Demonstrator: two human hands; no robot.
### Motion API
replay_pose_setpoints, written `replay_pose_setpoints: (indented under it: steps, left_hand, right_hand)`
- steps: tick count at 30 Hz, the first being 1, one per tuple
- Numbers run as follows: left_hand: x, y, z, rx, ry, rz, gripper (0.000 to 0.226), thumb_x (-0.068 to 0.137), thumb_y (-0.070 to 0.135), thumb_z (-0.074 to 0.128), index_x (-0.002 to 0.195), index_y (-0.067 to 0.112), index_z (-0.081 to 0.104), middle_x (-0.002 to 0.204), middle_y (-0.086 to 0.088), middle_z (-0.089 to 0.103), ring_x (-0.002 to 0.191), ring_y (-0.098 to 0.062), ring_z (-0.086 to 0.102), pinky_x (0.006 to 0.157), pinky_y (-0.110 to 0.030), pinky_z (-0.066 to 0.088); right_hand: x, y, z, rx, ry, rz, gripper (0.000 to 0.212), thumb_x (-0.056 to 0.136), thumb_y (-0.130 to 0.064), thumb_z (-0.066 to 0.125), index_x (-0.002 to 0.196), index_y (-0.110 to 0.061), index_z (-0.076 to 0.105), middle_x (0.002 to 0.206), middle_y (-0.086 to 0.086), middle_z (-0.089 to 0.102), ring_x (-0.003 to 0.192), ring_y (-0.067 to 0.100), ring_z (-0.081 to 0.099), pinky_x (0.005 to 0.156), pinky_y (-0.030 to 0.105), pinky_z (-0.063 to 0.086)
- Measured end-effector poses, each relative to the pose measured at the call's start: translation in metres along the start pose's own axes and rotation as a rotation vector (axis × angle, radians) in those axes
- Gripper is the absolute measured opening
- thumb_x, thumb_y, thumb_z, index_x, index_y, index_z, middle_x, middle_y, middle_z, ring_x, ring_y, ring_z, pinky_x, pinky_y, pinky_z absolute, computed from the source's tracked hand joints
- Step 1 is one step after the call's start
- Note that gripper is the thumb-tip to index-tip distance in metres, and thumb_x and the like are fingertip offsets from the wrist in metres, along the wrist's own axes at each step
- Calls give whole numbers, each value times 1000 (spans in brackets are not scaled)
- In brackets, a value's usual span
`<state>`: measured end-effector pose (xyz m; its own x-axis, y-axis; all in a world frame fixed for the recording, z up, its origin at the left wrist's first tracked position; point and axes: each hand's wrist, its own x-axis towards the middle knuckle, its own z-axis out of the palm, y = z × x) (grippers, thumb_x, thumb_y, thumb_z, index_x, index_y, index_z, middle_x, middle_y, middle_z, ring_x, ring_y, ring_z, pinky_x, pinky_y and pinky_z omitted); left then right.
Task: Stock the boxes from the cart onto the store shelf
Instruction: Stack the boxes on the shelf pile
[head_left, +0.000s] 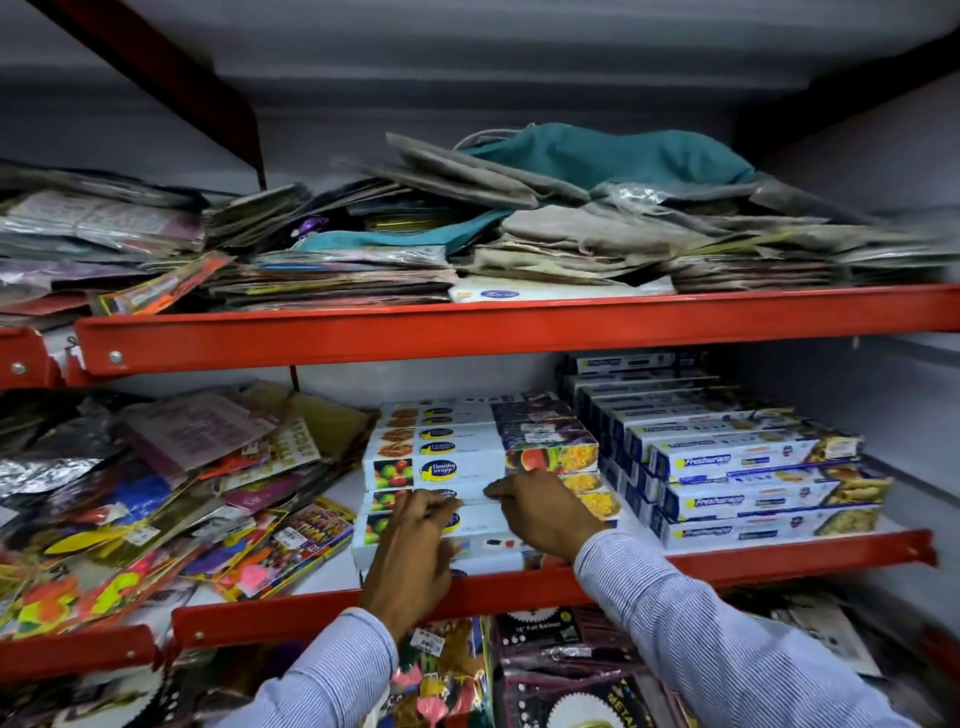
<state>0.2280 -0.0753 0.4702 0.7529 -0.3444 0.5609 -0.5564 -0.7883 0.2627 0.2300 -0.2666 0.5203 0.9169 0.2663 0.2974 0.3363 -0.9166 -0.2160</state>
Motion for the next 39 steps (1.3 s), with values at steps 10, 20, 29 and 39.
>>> replay_pose_setpoints:
  steps: [10, 20, 29, 39]
  left_hand:
    - [-1, 0, 3, -34, 52, -12, 33, 93, 21, 62, 125, 17, 64, 133, -1, 60, 124, -22, 48, 108, -41, 40]
    - [-3, 2, 2, 21, 8, 15, 39, 97, 26, 57, 135, 17, 54, 143, -3, 52, 135, -23, 37, 115, -38, 27]
    - [-65, 24, -20, 163, 31, 213, 59, 95, 42, 50, 148, 22, 32, 160, -6, 21, 147, -28, 9, 116, -52, 18]
    - [-222, 18, 13, -14, -233, 127, 50, 90, 39, 50, 137, 22, 47, 149, -5, 43, 137, -27, 35, 111, -44, 33]
  right_hand:
    - [-16, -1, 1, 65, 65, -15, 33, 98, -30, 41, 108, -10, 65, 106, 13, 75, 95, 31, 69, 80, 43, 56]
    - [-17, -3, 1, 48, 42, 6, 32, 97, -28, 39, 107, -9, 63, 104, 16, 74, 91, 32, 70, 77, 44, 56]
    - [-69, -18, 8, 15, 194, -32, 48, 102, -30, 39, 148, -17, 36, 158, 7, 33, 147, 29, 26, 120, 36, 16]
    - [-204, -36, 105, 97, 49, 64, 50, 93, -37, 39, 138, -18, 47, 141, 2, 54, 127, 27, 46, 101, 43, 48]
